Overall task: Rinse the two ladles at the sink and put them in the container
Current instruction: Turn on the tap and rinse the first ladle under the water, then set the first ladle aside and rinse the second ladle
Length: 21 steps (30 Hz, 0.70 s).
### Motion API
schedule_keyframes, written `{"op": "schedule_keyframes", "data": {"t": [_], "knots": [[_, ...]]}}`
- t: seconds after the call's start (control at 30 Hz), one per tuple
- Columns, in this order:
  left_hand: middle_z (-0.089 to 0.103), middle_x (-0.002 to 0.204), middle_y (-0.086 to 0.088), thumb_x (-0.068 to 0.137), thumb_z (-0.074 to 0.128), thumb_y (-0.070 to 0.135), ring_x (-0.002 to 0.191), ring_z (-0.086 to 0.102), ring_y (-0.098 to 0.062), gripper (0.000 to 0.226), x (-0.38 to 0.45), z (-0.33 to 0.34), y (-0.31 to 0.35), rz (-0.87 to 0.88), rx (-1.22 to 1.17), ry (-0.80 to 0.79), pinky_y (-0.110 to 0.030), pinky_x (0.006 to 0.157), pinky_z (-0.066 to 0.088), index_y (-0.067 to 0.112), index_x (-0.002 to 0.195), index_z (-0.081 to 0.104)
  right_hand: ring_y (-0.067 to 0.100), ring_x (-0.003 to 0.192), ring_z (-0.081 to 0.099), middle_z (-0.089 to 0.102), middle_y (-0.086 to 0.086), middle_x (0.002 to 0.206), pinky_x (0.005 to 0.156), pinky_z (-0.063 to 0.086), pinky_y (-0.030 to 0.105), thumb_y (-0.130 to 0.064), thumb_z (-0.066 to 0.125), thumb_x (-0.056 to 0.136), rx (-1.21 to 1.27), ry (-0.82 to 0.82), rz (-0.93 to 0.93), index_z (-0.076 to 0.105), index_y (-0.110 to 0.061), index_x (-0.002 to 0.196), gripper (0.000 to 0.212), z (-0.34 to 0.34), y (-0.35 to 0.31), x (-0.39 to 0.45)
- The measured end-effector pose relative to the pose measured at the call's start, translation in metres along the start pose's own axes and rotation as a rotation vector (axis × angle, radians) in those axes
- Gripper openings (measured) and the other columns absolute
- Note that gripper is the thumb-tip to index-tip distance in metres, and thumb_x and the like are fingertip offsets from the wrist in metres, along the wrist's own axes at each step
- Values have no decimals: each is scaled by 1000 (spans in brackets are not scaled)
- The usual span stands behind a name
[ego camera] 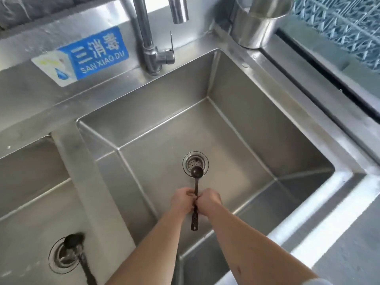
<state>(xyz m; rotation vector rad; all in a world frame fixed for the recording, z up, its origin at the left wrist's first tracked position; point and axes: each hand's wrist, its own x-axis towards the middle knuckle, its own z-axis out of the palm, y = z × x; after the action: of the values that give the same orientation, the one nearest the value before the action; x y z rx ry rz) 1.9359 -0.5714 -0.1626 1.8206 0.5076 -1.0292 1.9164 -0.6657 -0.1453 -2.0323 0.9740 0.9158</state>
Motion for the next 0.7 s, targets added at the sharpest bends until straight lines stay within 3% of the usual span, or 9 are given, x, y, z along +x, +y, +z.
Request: {"op": "schedule_keyframes", "data": {"t": [0.1, 0.2, 0.33, 0.47, 0.6, 0.7], "knots": [[74, 93, -21, 78, 59, -5, 76, 68, -30, 31, 25, 13, -17, -35, 30, 17, -32, 71, 51, 10, 98, 76, 30, 98, 68, 70, 15, 106, 75, 53, 26, -16, 64, 83, 30, -42, 48, 69, -7, 106, 25, 10, 12, 23], [74, 83, -15, 72, 63, -7, 75, 68, -26, 28, 39, 20, -31, -65, 49, 59, -35, 73, 56, 7, 93, 76, 29, 98, 67, 72, 14, 105, 65, 40, 24, -17, 65, 81, -54, -52, 44, 69, -9, 103, 23, 18, 17, 36], [75, 88, -17, 68, 66, -2, 84, 71, -31, 29, 48, 23, -39, -127, 60, 129, -38, 77, 58, 12, 91, 77, 27, 95, 68, 72, 13, 104, 54, 38, 22, -14, 62, 81, -39, -78, 71, 69, -10, 102, 23, 29, 17, 47], [75, 91, -14, 69, 68, 7, 87, 71, -29, 20, 51, 22, -40, -148, 150, 138, -37, 81, 57, 17, 86, 74, 25, 72, 67, 72, 16, 99, 49, 42, 22, -14, 61, 77, 17, -107, 127, 68, -7, 104, 28, 31, 18, 44], [70, 111, -16, 75, 67, 18, 104, 65, -30, 34, 42, 14, -27, -100, 293, 104, -34, 90, 52, 11, 109, 66, 32, 96, 66, 70, 17, 105, 65, 43, 25, -17, 58, 79, -62, -81, 99, 65, -7, 98, 22, 16, 10, 34], [59, 132, -14, 85, 61, 26, 122, 54, -31, 49, 25, -3, -2, -16, 425, 100, -32, 96, 42, 10, 131, 52, 31, 95, 64, 68, 14, 106, 71, 47, 29, -20, 52, 79, -143, -22, -10, 64, -12, 102, 27, -2, -6, 12]]}}
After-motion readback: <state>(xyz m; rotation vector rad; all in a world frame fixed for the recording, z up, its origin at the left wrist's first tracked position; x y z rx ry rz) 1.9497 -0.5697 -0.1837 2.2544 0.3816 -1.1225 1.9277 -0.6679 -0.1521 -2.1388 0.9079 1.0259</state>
